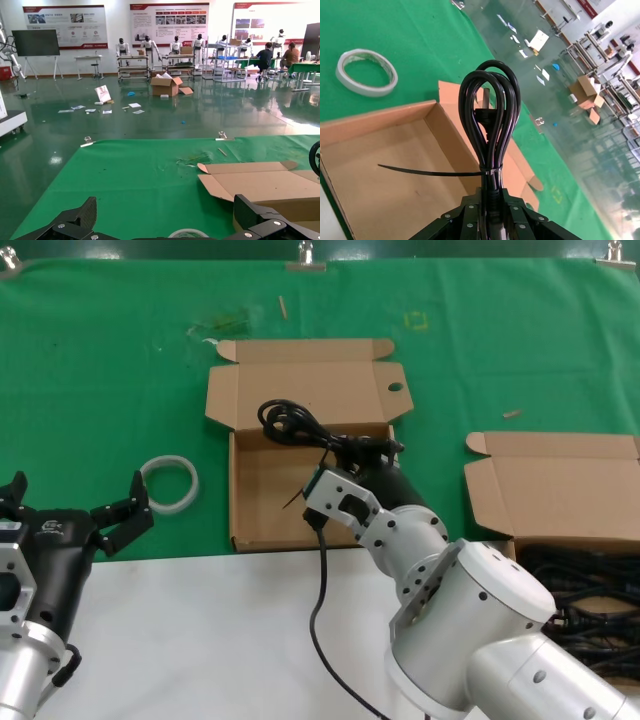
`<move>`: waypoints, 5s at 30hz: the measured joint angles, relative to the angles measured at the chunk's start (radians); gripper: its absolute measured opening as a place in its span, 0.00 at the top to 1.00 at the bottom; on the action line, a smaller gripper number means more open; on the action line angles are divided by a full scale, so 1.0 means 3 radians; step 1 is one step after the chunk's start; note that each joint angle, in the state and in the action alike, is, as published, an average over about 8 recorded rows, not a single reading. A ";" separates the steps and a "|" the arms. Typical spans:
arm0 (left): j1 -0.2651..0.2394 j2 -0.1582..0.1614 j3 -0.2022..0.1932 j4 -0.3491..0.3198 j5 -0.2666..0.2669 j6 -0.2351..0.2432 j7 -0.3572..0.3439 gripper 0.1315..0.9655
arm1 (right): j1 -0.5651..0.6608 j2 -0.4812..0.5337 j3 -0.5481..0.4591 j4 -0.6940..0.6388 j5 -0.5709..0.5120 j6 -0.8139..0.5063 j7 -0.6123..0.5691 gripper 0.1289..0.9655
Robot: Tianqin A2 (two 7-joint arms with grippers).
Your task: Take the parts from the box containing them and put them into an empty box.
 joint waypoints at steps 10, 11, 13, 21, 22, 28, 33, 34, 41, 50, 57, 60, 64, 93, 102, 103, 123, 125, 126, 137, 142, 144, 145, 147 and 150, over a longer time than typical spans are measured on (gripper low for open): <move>0.0000 0.0000 0.0000 0.0000 0.0000 0.0000 0.0000 0.00 | 0.0011 0.0004 -0.0032 -0.0029 0.0000 -0.0015 0.0095 0.89; 0.0000 0.0000 0.0000 0.0000 0.0000 0.0000 0.0000 0.00 | 0.0011 0.0004 -0.0032 -0.0029 0.0000 -0.0015 0.0095 0.89; 0.0000 0.0000 0.0000 0.0000 0.0000 0.0000 0.0000 0.00 | 0.0011 0.0004 -0.0032 -0.0029 0.0000 -0.0015 0.0095 0.88; 0.0000 0.0000 0.0000 0.0000 0.0000 0.0000 0.0000 0.00 | 0.0011 0.0004 -0.0032 -0.0029 0.0000 -0.0015 0.0095 0.77; 0.0000 0.0000 0.0000 0.0000 0.0000 0.0000 0.0000 0.00 | 0.0011 0.0004 -0.0032 -0.0029 0.0000 -0.0015 0.0095 0.77; 0.0000 0.0000 0.0000 0.0000 0.0000 0.0000 0.0000 0.00 | 0.0011 0.0004 -0.0032 -0.0029 0.0000 -0.0015 0.0095 0.70; 0.0000 0.0000 0.0000 0.0000 0.0000 0.0000 0.0000 0.00 | 0.0011 0.0004 -0.0032 -0.0029 0.0000 -0.0015 0.0095 0.59; 0.0000 0.0000 0.0000 0.0000 0.0000 0.0000 0.0000 0.00 | 0.0011 0.0004 -0.0032 -0.0029 0.0000 -0.0015 0.0095 0.59; 0.0000 0.0000 0.0000 0.0000 0.0000 0.0000 0.0000 0.00 | -0.0034 0.0005 0.0028 -0.0012 -0.0077 -0.0072 0.0221 0.37; 0.0000 0.0000 0.0000 0.0000 0.0000 0.0000 0.0000 0.00 | -0.0214 0.0007 0.0275 0.0060 -0.0390 -0.0301 0.0740 0.17; 0.0000 0.0000 0.0000 0.0000 0.0000 0.0000 0.0000 0.00 | -0.0384 0.0007 0.0507 0.0127 -0.0685 -0.0516 0.1227 0.08; 0.0000 0.0000 0.0000 0.0000 0.0000 0.0000 0.0000 0.00 | -0.0457 0.0007 0.0607 0.0155 -0.0812 -0.0609 0.1437 0.03; 0.0000 0.0000 0.0000 0.0000 0.0000 0.0000 0.0000 0.00 | -0.0554 0.0007 0.0740 0.0194 -0.0980 -0.0733 0.1718 0.02; 0.0000 0.0000 0.0000 0.0000 -0.0001 0.0000 0.0001 0.00 | -0.1262 0.0007 0.1707 0.0472 -0.2210 -0.1633 0.3754 0.00; 0.0000 0.0000 0.0000 0.0000 -0.0001 0.0000 0.0001 0.00 | -0.1482 0.0007 0.2007 0.0559 -0.2591 -0.1912 0.4385 0.00; 0.0000 0.0000 0.0000 0.0000 -0.0001 0.0000 0.0001 0.00 | -0.1506 0.0007 0.2040 0.0568 -0.2632 -0.1942 0.4454 0.00; 0.0000 0.0000 0.0000 0.0000 -0.0001 0.0000 0.0001 0.00 | -0.1757 0.0006 0.2383 0.0667 -0.3070 -0.2262 0.5178 0.00; 0.0000 0.0000 0.0000 0.0000 -0.0001 0.0000 0.0001 0.00 | -0.1757 0.0005 0.2383 0.0667 -0.3070 -0.2262 0.5179 0.00; 0.0000 0.0000 0.0000 0.0000 -0.0001 0.0000 0.0001 0.00 | -0.1757 0.0005 0.2383 0.0667 -0.3070 -0.2262 0.5179 0.00; 0.0000 0.0000 0.0000 0.0000 -0.0001 0.0000 0.0001 0.00 | -0.1757 0.0005 0.2383 0.0667 -0.3070 -0.2262 0.5179 0.00; 0.0000 0.0000 0.0000 0.0000 -0.0001 0.0000 0.0001 0.00 | -0.1757 0.0005 0.2383 0.0667 -0.3070 -0.2262 0.5179 0.00; 0.0000 0.0000 0.0000 0.0000 -0.0001 0.0000 0.0001 0.00 | -0.1757 0.0005 0.2383 0.0667 -0.3070 -0.2262 0.5179 0.00; 0.0000 0.0000 0.0000 0.0000 -0.0001 0.0000 0.0001 0.00 | -0.1757 0.0005 0.2383 0.0667 -0.3070 -0.2262 0.5179 0.00; 0.0000 0.0000 0.0000 0.0000 -0.0001 0.0000 0.0001 0.00 | -0.1757 0.0005 0.2383 0.0667 -0.3070 -0.2262 0.5179 0.00; 0.0000 0.0000 0.0000 0.0000 -0.0001 0.0000 0.0001 0.00 | -0.1757 0.0005 0.2383 0.0667 -0.3070 -0.2262 0.5179 0.00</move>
